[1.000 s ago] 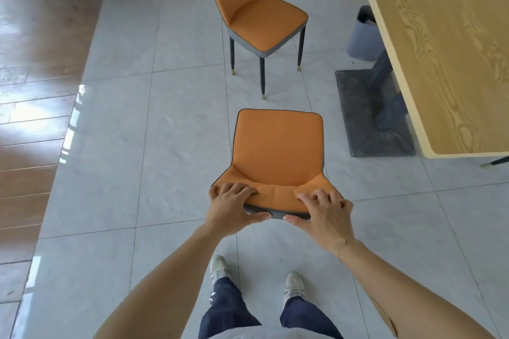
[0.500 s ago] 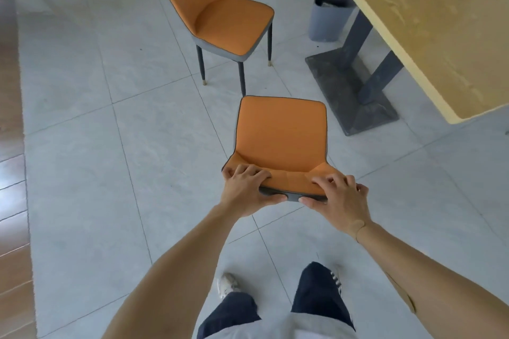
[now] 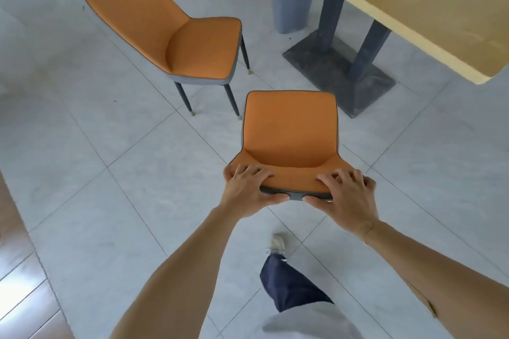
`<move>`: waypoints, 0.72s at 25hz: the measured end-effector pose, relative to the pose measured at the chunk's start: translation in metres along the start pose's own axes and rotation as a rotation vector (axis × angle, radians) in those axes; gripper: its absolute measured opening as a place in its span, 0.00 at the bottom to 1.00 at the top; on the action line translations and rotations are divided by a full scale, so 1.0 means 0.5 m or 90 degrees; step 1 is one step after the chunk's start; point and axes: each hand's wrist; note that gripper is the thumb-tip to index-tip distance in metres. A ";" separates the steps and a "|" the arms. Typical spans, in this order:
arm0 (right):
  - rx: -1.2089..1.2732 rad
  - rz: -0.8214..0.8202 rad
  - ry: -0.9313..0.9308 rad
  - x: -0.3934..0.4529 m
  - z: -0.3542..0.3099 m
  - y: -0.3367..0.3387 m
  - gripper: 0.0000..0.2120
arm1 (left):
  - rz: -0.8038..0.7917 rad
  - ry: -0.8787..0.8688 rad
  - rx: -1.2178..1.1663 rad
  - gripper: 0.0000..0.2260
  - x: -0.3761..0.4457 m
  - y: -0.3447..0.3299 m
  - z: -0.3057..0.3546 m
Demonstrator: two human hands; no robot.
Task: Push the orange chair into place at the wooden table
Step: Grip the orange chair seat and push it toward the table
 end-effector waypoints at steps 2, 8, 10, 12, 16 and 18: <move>0.024 -0.016 -0.028 0.022 -0.058 0.002 0.30 | -0.029 -0.008 0.003 0.34 0.019 0.042 -0.052; 0.064 0.000 -0.106 0.114 -0.195 0.020 0.32 | -0.061 -0.081 0.034 0.35 0.113 0.141 -0.186; 0.067 -0.006 -0.114 0.138 -0.218 0.027 0.33 | -0.069 -0.090 0.042 0.35 0.138 0.164 -0.209; 0.071 -0.014 -0.147 0.172 -0.251 0.027 0.34 | -0.069 -0.127 0.037 0.34 0.175 0.189 -0.247; 0.068 0.003 -0.222 0.242 -0.336 0.023 0.34 | -0.092 -0.195 0.044 0.34 0.259 0.249 -0.328; 0.075 0.039 -0.276 0.273 -0.385 0.022 0.33 | -0.111 -0.221 0.048 0.34 0.300 0.279 -0.365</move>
Point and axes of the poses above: each hand's wrist, its own x-axis towards the middle knuckle, its own y-axis out of the back of the hand, z = x × y, and after that the axes turned 5 degrees about -x, right-handed
